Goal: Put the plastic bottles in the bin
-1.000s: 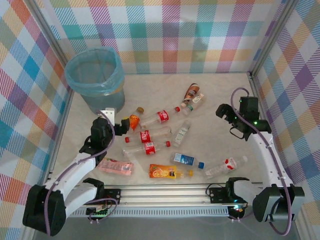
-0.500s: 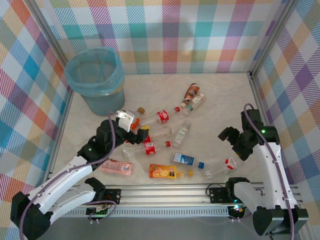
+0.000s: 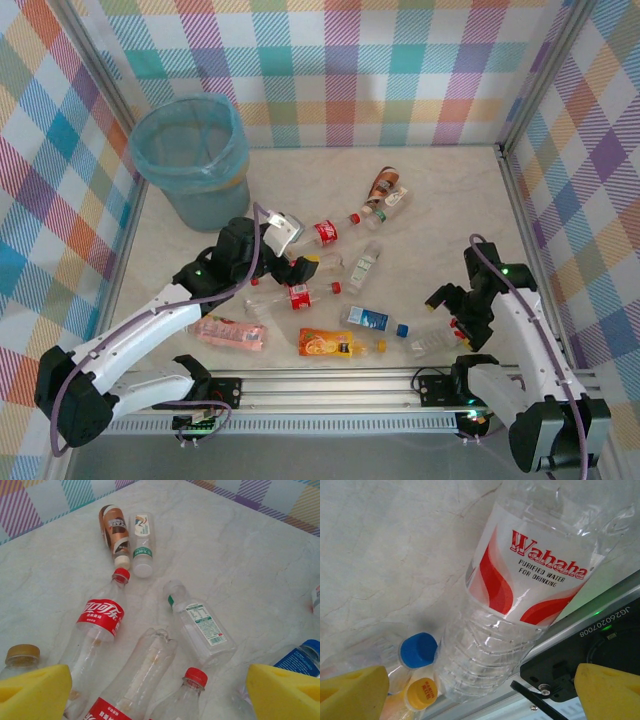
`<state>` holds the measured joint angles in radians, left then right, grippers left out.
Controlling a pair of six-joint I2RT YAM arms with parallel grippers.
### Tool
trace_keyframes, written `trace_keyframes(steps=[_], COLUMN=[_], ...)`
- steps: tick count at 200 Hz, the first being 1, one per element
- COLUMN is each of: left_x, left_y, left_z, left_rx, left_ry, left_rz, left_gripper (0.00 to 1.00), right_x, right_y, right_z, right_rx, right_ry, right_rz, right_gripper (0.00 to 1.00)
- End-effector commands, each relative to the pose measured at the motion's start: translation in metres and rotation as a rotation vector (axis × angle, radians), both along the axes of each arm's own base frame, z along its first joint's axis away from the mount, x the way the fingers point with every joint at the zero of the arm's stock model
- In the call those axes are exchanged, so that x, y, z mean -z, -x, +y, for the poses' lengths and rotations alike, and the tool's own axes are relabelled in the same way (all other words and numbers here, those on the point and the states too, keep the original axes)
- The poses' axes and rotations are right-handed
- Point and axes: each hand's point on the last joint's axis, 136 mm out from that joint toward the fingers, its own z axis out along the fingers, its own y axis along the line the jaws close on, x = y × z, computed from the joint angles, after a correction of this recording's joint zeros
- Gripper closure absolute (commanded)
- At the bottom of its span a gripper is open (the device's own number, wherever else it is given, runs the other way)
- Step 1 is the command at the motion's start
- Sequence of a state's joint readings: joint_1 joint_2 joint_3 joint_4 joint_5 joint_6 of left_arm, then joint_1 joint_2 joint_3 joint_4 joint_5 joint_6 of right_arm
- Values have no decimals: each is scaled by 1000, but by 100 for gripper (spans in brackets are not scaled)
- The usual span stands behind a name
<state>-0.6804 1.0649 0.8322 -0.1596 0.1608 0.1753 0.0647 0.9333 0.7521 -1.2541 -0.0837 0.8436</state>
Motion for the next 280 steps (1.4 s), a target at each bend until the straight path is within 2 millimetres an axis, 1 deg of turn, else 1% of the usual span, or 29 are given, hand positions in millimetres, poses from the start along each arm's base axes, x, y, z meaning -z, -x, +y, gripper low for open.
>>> trace_keyframes(steps=[1,28,43,57,76,105,111,125,142,180,189,225,236,256,263,268,280], left_x=[-10,-10,-9,-13,-17,-23,-24,-27,-29,-29,-28,-29,-32,-37,-43,-40,-46], left_y=[7,8,7,5,3,0,-1,-4,-5,-7,-8,-17,-21,-30,-34,-35,-41], left_z=[-11,-9,-7,-6,-4,-1,-1,0,0,4,6,10,10,10,7,8,6], left_rx=[36,9,-7,-19,-31,-58,-63,-78,-96,-130,-143,-212,-239,-291,-305,-317,-347], left_ry=[28,33,37,37,29,31,35,47,58,62,62,76,85,96,107,91,91], left_rz=[9,25,22,12,0,-12,-14,-15,-6,12,15,34,48,84,90,117,146], left_gripper=[9,9,9,9,9,9,9,9,9,10,10,10,10,11,11,11,11], right_x=[7,20,26,29,34,48,52,56,60,71,71,73,71,61,55,51,39], right_y=[1,0,-6,-14,-23,-31,-33,-41,-47,-48,-51,-57,-59,-67,-71,-74,-80], right_z=[4,9,14,15,17,16,16,18,17,15,15,15,13,11,11,11,10], right_rx=[29,33,38,31,19,23,25,22,13,-9,-18,-44,-59,-101,-122,-139,-180], right_ry=[-18,-39,-58,-59,-61,-53,-54,-58,-45,-29,-28,-16,-4,13,17,21,32], right_rz=[7,44,42,33,18,5,-1,-24,-42,-34,-40,-52,-62,-112,-137,-157,-207], right_gripper=[4,4,4,4,6,9,11,14,15,19,22,23,27,37,41,43,44])
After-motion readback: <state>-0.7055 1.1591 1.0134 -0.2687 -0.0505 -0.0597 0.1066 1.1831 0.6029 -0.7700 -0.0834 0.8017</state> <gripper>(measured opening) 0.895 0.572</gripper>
